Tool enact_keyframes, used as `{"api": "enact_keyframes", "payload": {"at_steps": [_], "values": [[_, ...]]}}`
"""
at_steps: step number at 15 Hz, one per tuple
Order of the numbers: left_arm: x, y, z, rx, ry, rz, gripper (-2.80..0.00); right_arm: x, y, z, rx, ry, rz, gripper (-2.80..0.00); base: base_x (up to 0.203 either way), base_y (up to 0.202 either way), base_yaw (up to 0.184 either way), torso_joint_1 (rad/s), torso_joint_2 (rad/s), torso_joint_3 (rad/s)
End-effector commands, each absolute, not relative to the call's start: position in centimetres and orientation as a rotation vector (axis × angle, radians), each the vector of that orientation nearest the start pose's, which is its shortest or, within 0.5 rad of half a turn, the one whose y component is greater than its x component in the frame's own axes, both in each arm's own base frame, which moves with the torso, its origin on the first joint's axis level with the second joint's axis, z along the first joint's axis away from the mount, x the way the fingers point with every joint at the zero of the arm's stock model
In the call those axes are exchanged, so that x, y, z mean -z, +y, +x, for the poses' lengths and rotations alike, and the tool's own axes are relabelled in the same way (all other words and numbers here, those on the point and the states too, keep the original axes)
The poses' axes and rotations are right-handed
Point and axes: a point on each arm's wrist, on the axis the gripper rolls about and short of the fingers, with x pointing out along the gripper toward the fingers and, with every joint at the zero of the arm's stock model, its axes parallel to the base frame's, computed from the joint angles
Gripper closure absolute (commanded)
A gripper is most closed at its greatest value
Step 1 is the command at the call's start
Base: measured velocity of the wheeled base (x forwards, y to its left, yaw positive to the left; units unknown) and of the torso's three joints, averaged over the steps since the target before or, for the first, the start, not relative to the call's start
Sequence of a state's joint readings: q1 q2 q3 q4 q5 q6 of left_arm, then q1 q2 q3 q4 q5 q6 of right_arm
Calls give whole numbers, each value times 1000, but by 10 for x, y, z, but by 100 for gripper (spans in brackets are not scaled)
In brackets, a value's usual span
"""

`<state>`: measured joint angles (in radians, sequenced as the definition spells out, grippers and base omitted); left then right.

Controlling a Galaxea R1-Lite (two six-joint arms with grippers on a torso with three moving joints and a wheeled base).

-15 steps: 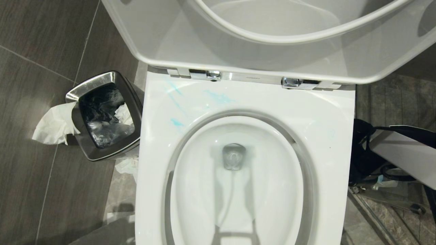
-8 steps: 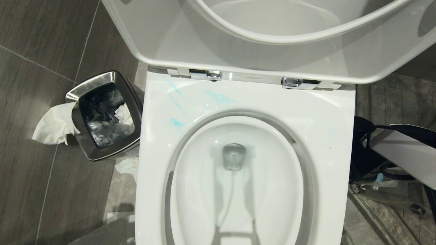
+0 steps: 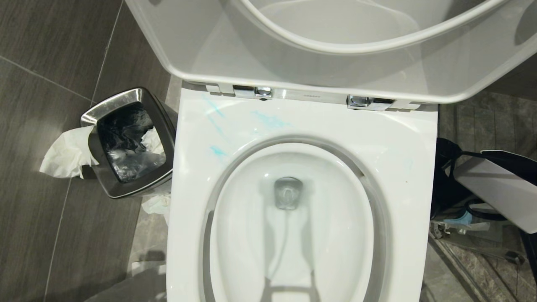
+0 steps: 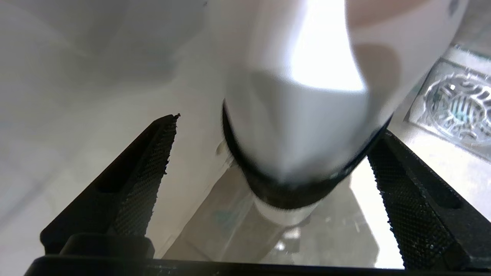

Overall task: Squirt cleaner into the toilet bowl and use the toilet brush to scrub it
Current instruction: Pour in the cleaning agent

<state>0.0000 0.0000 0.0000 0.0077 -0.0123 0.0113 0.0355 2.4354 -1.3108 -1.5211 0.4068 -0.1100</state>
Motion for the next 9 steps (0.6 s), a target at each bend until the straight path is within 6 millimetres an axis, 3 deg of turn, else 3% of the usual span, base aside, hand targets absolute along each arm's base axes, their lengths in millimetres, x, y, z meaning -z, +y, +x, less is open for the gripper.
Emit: {"api": "enact_keyframes", "payload": {"at_steps": [1, 9], "values": [[-74, 0, -23, 12, 10, 12, 0, -110, 26, 470, -414, -450, -188, -280, 0, 0, 0, 0, 0, 0], [-74, 0, -23, 12, 10, 11, 0, -109, 29, 490, -423, -530, -205, -280, 0, 0, 0, 0, 0, 0]]}}
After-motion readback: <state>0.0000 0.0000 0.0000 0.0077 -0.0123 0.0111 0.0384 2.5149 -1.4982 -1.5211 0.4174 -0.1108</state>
